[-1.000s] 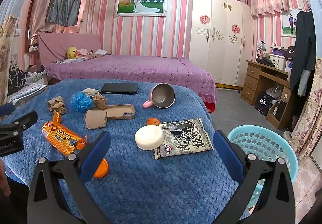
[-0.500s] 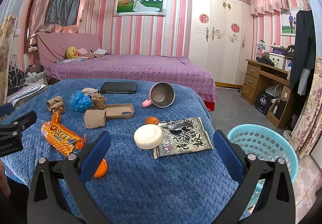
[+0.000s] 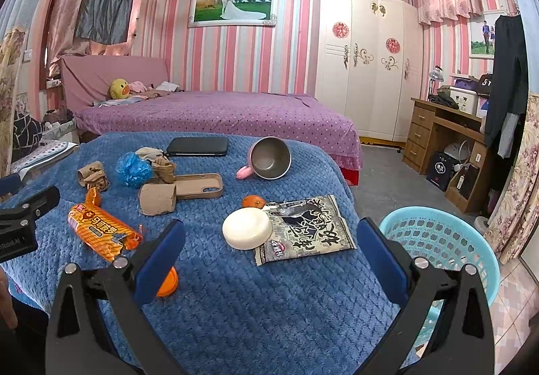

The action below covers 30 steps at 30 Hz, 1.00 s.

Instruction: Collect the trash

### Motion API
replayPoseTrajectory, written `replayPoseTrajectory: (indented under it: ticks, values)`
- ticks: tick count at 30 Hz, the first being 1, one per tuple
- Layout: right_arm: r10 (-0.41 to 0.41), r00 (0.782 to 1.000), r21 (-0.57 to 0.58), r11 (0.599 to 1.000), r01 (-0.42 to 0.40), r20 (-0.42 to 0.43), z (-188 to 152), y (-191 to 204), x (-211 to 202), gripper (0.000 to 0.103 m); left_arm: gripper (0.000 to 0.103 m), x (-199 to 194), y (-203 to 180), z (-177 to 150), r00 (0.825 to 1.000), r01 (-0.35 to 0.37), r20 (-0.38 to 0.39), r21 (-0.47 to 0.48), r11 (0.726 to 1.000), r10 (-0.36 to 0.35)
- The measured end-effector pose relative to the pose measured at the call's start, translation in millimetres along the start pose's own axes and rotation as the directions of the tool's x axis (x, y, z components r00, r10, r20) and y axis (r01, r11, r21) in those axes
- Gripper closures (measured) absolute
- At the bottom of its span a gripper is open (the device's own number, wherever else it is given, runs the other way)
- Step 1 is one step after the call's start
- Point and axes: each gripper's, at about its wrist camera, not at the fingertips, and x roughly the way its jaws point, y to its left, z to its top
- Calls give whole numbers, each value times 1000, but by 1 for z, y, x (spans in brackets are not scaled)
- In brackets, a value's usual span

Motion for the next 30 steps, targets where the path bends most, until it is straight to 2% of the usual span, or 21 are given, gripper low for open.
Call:
replayPoseTrajectory:
  ticks: [30]
  values:
    - [-5,1000,16,1000,5,2,3,-6,4,4,5,9,0,1,1000,-8,-14,-15,1000,8]
